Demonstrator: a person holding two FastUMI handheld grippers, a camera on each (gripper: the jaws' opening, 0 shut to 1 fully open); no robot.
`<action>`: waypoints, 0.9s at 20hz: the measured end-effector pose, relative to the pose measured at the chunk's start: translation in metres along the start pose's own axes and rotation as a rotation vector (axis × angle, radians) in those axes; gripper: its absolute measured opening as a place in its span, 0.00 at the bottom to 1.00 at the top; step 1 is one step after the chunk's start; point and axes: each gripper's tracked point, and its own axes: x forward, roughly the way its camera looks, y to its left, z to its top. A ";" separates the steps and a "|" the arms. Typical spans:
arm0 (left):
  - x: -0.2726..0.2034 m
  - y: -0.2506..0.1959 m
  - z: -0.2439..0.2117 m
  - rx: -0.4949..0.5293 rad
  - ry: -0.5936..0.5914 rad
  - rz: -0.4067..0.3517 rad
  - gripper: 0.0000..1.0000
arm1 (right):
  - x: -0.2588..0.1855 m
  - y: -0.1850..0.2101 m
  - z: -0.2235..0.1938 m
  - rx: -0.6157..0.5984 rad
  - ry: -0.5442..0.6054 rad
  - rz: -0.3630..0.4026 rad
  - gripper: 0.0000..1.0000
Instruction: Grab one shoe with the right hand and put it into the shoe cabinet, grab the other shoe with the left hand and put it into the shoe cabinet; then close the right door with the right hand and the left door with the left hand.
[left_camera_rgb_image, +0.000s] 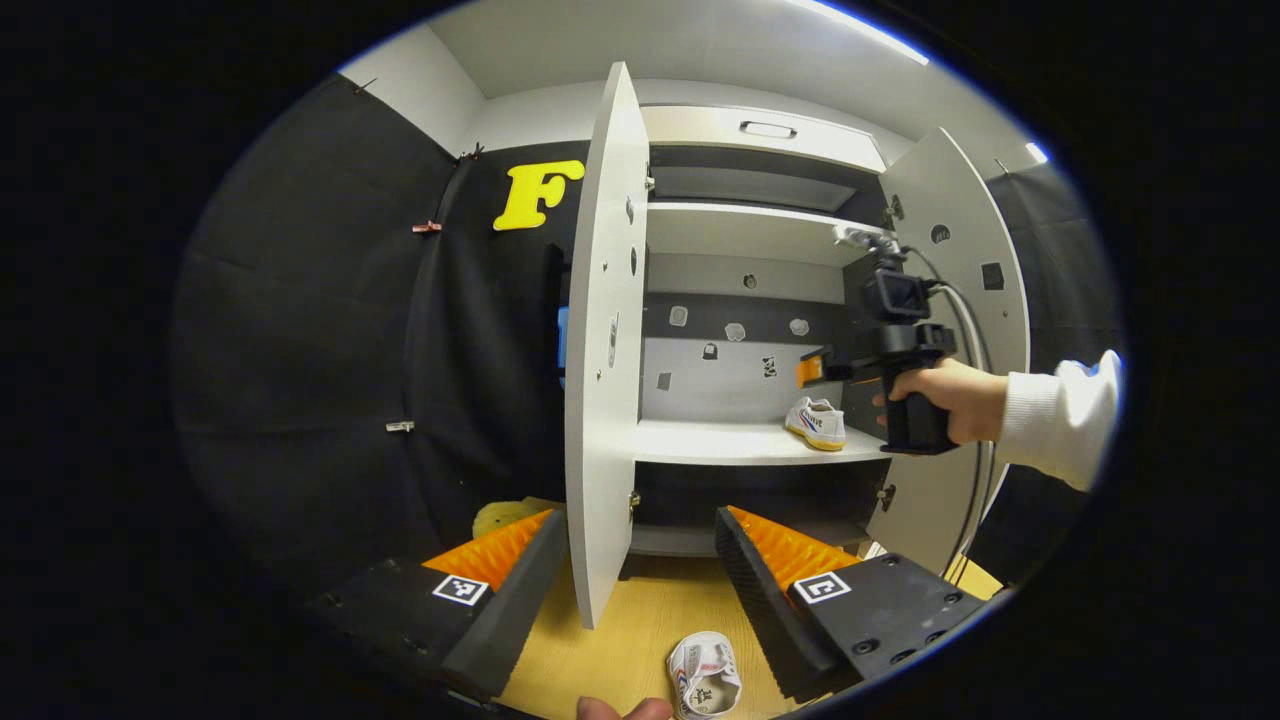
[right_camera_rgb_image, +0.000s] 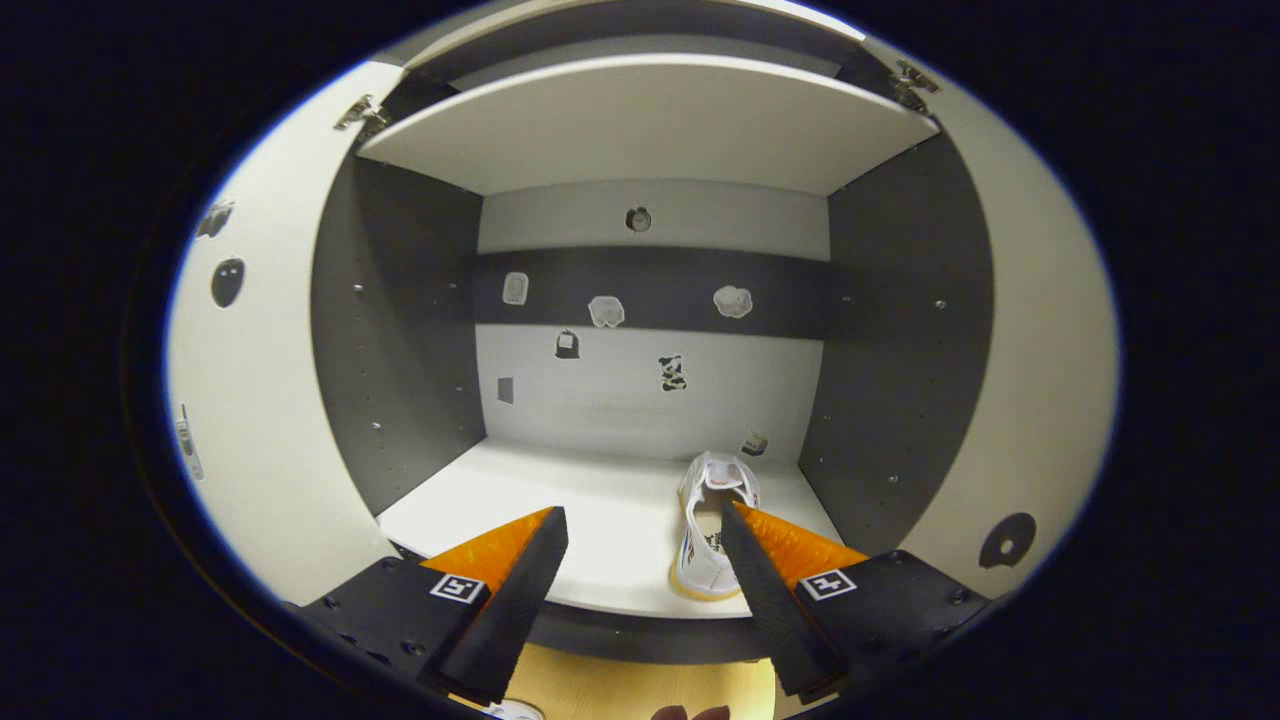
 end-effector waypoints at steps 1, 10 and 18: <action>-0.001 0.001 -0.004 0.006 -0.002 -0.002 0.94 | -0.023 0.003 0.002 0.000 -0.023 0.009 0.98; -0.017 -0.022 -0.134 0.040 0.168 -0.123 0.96 | -0.197 0.028 0.010 0.029 -0.188 0.077 0.98; -0.011 -0.047 -0.272 0.039 0.462 -0.204 0.94 | -0.259 0.003 0.013 0.006 -0.242 0.055 0.95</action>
